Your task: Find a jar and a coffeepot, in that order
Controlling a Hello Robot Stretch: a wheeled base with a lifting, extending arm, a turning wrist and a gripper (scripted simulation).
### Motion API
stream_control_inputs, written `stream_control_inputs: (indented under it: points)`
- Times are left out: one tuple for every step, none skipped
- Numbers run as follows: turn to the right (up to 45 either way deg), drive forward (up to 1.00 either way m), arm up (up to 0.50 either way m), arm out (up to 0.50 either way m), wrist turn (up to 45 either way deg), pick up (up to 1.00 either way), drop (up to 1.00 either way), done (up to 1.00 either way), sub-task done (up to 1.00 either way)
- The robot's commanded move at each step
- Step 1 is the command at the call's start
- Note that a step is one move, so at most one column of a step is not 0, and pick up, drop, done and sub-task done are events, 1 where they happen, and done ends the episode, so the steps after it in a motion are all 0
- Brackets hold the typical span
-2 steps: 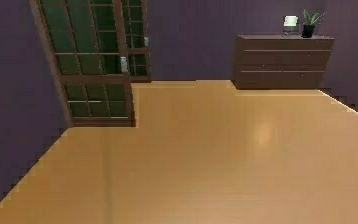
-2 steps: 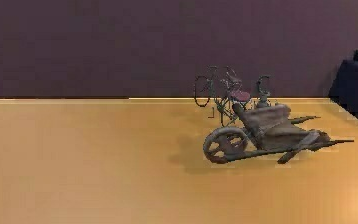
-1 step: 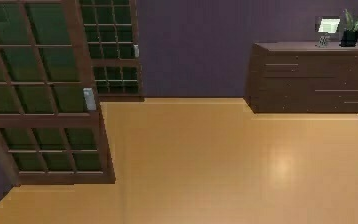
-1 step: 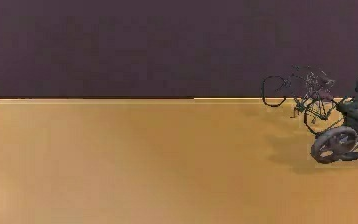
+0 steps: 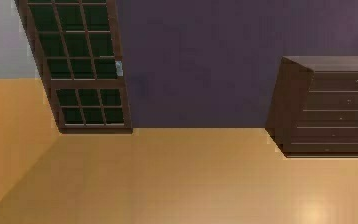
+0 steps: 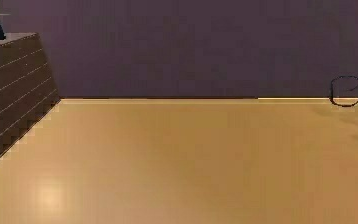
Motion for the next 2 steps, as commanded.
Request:
stream_control_inputs:
  points:
    - [0.0,0.65,0.00,0.00,0.0,0.00,0.00,0.00,0.00]
    - [-42.0,0.00,0.00,0.00,0.0,0.00,0.00,0.00,0.00]
